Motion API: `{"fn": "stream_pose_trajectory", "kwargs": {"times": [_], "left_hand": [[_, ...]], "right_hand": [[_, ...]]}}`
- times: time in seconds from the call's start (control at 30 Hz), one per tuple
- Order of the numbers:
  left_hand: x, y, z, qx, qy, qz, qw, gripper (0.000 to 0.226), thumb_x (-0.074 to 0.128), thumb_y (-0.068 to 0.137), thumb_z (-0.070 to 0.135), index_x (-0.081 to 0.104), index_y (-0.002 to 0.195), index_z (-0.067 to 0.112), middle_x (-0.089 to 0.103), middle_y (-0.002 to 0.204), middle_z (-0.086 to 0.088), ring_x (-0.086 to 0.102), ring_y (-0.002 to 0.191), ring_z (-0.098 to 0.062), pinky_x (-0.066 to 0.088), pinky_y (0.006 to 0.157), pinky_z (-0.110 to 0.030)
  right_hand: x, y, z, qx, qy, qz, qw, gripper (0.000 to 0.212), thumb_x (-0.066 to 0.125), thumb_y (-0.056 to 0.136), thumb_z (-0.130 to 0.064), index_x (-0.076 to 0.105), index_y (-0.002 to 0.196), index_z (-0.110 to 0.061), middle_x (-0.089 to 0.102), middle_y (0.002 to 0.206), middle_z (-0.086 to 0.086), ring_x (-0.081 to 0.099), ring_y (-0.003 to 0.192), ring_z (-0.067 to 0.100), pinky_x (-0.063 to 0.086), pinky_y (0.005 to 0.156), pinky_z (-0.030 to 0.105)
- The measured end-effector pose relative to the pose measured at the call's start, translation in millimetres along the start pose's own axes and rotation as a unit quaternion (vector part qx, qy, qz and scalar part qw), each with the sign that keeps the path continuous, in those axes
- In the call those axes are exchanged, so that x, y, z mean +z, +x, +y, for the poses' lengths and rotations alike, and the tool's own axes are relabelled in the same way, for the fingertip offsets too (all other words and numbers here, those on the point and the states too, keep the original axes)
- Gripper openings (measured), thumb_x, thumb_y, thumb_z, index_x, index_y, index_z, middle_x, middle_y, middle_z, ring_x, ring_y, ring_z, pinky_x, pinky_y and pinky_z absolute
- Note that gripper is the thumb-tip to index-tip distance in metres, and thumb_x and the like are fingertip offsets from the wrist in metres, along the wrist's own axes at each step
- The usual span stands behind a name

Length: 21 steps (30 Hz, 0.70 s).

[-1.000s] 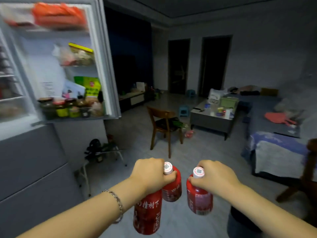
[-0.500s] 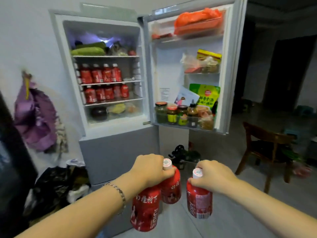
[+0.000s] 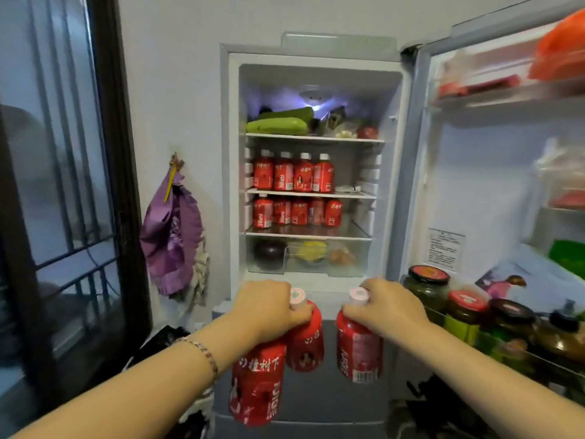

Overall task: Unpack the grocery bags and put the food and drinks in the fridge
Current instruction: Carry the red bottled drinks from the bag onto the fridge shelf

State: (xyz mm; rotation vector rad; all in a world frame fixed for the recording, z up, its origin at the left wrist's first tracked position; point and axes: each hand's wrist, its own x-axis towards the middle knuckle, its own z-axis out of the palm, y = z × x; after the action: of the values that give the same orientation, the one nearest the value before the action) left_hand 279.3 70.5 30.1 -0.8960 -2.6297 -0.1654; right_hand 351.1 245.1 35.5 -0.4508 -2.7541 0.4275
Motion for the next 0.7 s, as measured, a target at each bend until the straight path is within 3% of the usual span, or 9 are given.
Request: {"fn": "stream_pose_trajectory", "kwargs": {"times": [0.13, 0.33, 0.43, 0.57, 0.7], "left_hand": [[15, 72, -44, -0.008, 0.011, 0.002, 1.000, 0.042, 0.043, 0.087, 0.057, 0.045, 0.070, 0.019, 0.062, 0.085, -0.003, 0.054, 0.076, -0.021, 0.031, 0.065, -0.027], [43, 174, -120, 0.018, 0.020, -0.001, 1.000, 0.042, 0.044, 0.087, 0.060, 0.042, 0.068, 0.022, 0.057, 0.081, -0.001, 0.053, 0.077, -0.020, 0.035, 0.067, -0.028], [53, 222, -152, 0.040, 0.020, 0.012, 0.999, 0.042, 0.043, 0.087, 0.062, 0.047, 0.076, 0.021, 0.062, 0.086, 0.001, 0.053, 0.075, -0.017, 0.037, 0.067, -0.028], [68, 277, -182, 0.055, 0.002, 0.034, 0.998, 0.041, 0.042, 0.087, 0.062, 0.041, 0.071, 0.024, 0.051, 0.074, 0.008, 0.047, 0.070, -0.013, 0.034, 0.065, -0.027], [83, 313, -195, 0.061, -0.011, 0.038, 0.997, 0.041, 0.042, 0.086, 0.062, 0.045, 0.077, 0.022, 0.062, 0.085, 0.002, 0.058, 0.078, -0.018, 0.039, 0.067, -0.027]], "right_hand": [[16, 89, -17, -0.004, 0.043, 0.032, 0.999, 0.028, 0.062, 0.077, -0.044, 0.061, 0.088, -0.019, 0.064, 0.090, 0.003, 0.060, 0.084, 0.024, 0.045, 0.066, 0.029], [47, 222, -50, -0.009, 0.114, 0.118, 0.986, 0.025, 0.065, 0.077, -0.038, 0.065, 0.089, -0.015, 0.066, 0.087, 0.003, 0.061, 0.083, 0.025, 0.045, 0.066, 0.030], [56, 288, -71, 0.005, 0.138, 0.164, 0.977, 0.025, 0.064, 0.079, -0.036, 0.064, 0.084, -0.011, 0.063, 0.083, 0.006, 0.056, 0.078, 0.026, 0.041, 0.066, 0.030], [81, 369, -87, 0.055, 0.188, 0.197, 0.960, 0.024, 0.064, 0.080, -0.035, 0.058, 0.076, -0.012, 0.060, 0.079, 0.006, 0.053, 0.074, 0.025, 0.037, 0.063, 0.029], [115, 427, -93, 0.092, 0.179, 0.186, 0.962, 0.029, 0.065, 0.079, -0.033, 0.062, 0.089, -0.006, 0.067, 0.095, 0.014, 0.062, 0.090, 0.034, 0.037, 0.065, 0.029]]}}
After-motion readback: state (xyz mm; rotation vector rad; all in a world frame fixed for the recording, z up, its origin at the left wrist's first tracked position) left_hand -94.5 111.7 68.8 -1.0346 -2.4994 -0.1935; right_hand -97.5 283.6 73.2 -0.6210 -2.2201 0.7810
